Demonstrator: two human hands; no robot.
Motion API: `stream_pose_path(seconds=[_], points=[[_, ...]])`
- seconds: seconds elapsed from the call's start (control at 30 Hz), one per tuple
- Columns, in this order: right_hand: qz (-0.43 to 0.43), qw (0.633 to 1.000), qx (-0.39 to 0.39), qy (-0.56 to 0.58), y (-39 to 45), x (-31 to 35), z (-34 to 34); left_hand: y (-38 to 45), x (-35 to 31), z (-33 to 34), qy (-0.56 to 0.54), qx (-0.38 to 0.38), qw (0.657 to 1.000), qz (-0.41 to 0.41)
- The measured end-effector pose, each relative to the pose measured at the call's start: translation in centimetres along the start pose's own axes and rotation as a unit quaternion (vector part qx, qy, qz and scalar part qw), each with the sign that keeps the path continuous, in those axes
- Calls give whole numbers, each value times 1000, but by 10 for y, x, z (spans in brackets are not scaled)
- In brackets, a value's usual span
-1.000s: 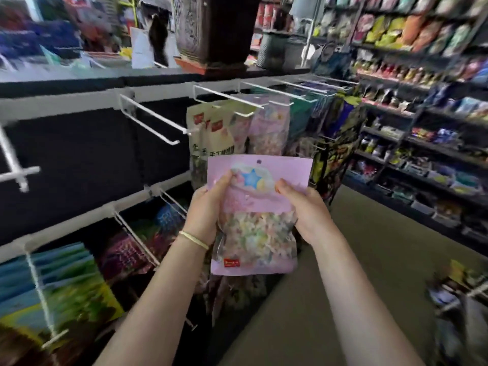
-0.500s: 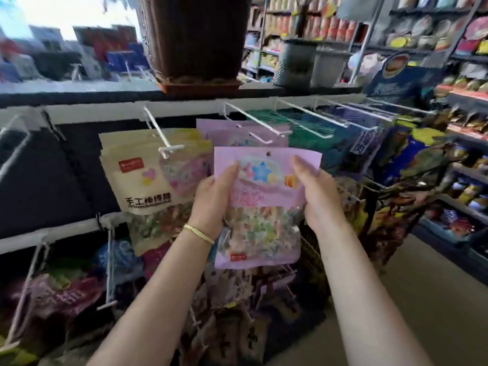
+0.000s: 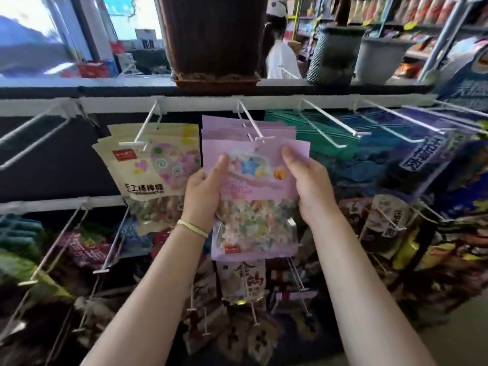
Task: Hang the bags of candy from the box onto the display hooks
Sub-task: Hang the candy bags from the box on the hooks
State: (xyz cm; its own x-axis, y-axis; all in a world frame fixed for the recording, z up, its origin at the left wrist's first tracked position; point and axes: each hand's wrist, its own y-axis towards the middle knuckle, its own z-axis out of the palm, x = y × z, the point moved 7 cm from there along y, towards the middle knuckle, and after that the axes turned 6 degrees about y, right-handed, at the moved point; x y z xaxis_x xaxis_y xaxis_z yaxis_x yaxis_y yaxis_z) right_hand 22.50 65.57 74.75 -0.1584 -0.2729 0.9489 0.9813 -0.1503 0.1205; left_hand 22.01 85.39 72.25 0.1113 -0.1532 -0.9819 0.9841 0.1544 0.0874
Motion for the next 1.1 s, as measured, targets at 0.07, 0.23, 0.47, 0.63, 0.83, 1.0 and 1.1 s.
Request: stream_pose_path(seconds=[0.07, 0.23, 0.47, 0.63, 0.83, 1.0, 1.1], points=[[6, 1000, -6, -15, 0, -1, 0, -1, 1, 0, 1, -7, 1000, -8], [2, 1000, -23, -4, -3, 2, -7, -1, -3, -1, -14, -8, 1000, 10], [11, 999, -28, -21, 8, -6, -5, 7, 6, -2, 4, -37, 999, 1], [8, 998, -31, -50, 18, -5, -2, 21, 7, -2, 57, -76, 995, 22], [-41, 996, -43, -70, 20, -5, -3, 24, 1, 2, 123, -125, 983, 53], [-109, 978, -90, -153, 2, -22, -21, -3, -7, -9, 287, -172, 928, 165], [-134, 956, -151, -213, -26, -29, -28, -22, -1, -19, 349, -145, 909, 178]])
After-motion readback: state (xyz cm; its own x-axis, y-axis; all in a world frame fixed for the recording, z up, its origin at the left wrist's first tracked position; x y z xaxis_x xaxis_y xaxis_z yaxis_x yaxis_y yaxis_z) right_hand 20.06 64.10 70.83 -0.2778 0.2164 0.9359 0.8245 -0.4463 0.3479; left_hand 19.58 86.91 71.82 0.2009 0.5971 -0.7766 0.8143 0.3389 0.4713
